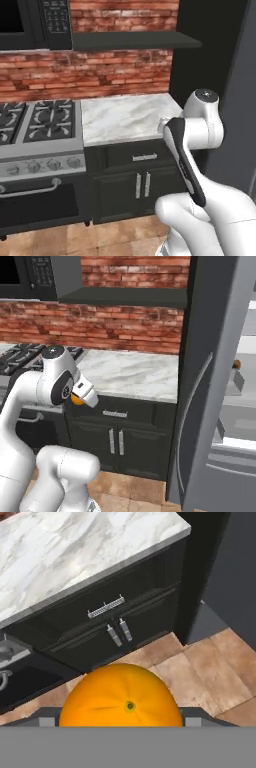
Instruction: Place the orange in the correct fridge rack based on whether it is a fruit or vegetable. Finally, close the fridge door.
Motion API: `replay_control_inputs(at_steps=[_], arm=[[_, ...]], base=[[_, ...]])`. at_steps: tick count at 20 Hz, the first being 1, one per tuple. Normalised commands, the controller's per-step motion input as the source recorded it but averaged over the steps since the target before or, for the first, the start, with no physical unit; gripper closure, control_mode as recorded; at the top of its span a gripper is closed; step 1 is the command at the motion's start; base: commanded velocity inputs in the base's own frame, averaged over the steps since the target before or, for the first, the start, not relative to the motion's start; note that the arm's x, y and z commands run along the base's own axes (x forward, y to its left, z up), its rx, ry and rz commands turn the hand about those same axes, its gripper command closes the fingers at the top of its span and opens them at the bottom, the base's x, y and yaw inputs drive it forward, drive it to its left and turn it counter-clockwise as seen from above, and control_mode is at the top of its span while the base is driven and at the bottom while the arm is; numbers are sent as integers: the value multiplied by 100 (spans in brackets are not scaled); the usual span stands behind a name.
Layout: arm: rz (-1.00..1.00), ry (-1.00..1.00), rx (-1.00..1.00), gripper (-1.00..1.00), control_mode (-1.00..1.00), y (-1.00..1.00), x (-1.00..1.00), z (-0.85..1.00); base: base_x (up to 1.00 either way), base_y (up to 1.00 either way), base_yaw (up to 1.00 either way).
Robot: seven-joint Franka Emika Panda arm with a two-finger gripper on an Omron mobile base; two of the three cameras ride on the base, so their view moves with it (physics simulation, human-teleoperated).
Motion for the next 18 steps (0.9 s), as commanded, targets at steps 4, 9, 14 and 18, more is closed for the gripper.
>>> replay_control_inputs(at_steps=[4,9,14,18], arm=[[0,0,0,100,100,0,0,0],[0,0,0,100,100,0,0,0],[0,0,0,100,100,0,0,0],[0,0,0,100,100,0,0,0]], base=[[-93,-55,-5],[-100,-70,-3],[-50,-100,-4],[-18,-100,0]])
